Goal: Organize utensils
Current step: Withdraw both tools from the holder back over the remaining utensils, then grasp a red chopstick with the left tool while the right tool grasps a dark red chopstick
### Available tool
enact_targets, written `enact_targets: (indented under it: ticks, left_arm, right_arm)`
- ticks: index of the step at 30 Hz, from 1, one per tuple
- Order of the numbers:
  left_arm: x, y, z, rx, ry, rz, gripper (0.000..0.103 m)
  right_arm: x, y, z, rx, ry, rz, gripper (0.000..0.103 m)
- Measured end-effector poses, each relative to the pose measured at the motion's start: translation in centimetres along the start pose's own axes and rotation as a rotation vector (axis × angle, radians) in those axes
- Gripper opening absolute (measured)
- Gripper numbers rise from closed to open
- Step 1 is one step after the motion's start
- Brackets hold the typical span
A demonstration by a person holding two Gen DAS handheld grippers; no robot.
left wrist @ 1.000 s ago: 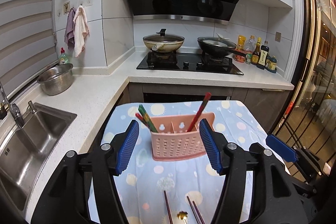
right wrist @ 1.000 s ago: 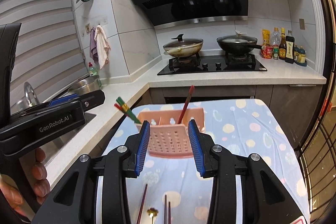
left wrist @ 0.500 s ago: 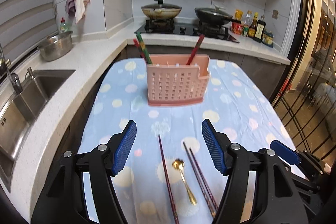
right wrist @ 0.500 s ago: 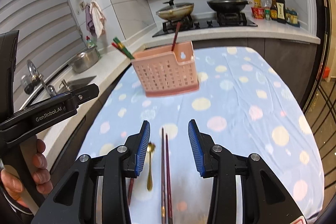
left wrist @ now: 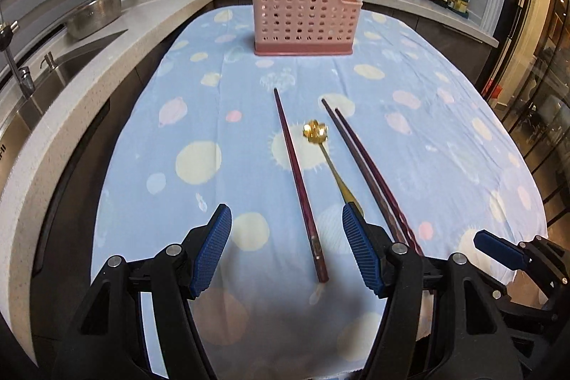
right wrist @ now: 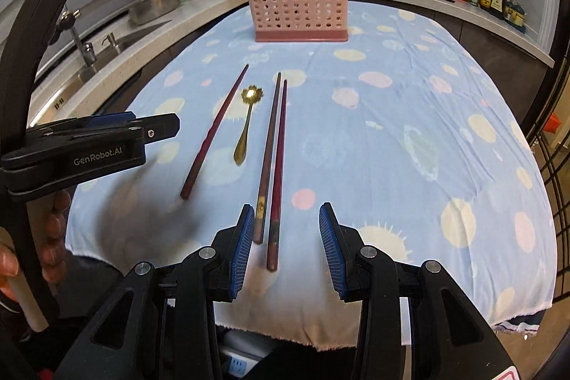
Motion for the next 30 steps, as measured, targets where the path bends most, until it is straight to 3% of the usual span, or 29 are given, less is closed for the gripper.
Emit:
enact_targets:
  ticks: [9,20,25,30]
  left_arm:
    - [-0.3,-2.7,2.1,0.06,-0.014,-0.005,0.061]
    - [0.1,-3.9,3.3,0.084,-0.025,-0.009,0.05]
    - [0.2,-4.0,3.1,0.077,-0.029,-0.009,0.035]
    - [0.2,-4.1,2.9,0.076,-0.056,-0.024,0.013]
  right_arm:
    - [0.6,-2.1,2.2,0.077,0.023,-0.009,0.038]
    - [0.6,-2.4,2.5,0.057,0.002,-0.023,0.031]
    - [0.2,-2.4,2.7,0.055,-0.006,-0.013,0.02]
    - [0.0,-2.4,2.6,0.055,-0.001,-0.006,0.011]
Point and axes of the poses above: each gripper's, at about its wrist camera, not at the fingertips, and z roughly the way its jaws point, x to its left, y to its top, the point moved 4 cm from there along z, roughly the way its jaws point, and after that the axes turned 15 degrees about -y, right-handed, at the moved point
